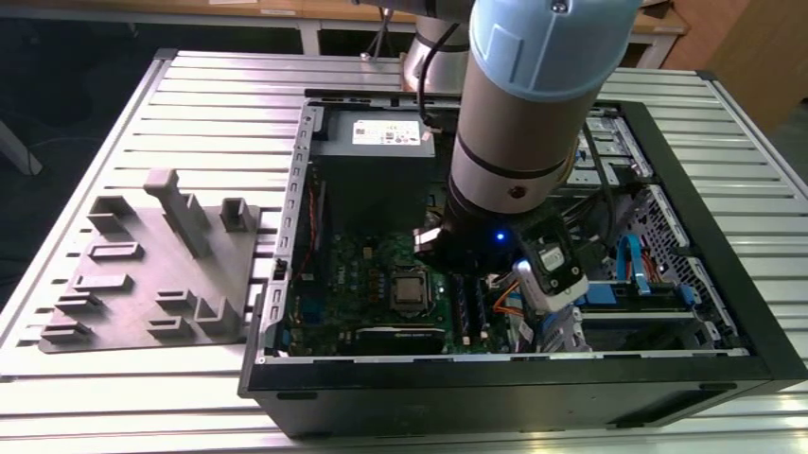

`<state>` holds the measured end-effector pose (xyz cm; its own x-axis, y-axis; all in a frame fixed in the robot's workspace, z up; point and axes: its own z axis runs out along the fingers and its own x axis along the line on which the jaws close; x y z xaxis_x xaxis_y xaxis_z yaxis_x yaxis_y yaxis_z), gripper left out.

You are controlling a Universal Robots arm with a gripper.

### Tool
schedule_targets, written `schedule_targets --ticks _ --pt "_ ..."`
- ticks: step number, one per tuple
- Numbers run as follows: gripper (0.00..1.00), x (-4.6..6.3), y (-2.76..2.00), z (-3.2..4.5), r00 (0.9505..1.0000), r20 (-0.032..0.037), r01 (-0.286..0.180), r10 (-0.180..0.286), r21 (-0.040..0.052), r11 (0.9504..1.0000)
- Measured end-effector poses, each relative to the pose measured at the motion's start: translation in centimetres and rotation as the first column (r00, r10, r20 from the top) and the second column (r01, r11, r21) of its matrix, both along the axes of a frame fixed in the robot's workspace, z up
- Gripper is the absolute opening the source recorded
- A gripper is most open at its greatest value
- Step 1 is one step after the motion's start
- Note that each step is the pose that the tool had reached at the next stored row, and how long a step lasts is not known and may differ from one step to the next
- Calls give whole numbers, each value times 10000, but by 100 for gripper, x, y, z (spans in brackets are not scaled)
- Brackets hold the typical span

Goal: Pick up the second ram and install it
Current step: 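Press down the second ram until it locks into place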

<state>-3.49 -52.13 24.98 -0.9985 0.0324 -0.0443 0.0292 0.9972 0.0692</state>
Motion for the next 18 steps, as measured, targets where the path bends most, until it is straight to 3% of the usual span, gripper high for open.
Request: schedule_targets --ticks 10,18 --pt "7 -1 -64 -2 10000 0 1 -1 -28 10000" --pt "7 36 -65 -16 10000 1 2 -2 -38 10000"
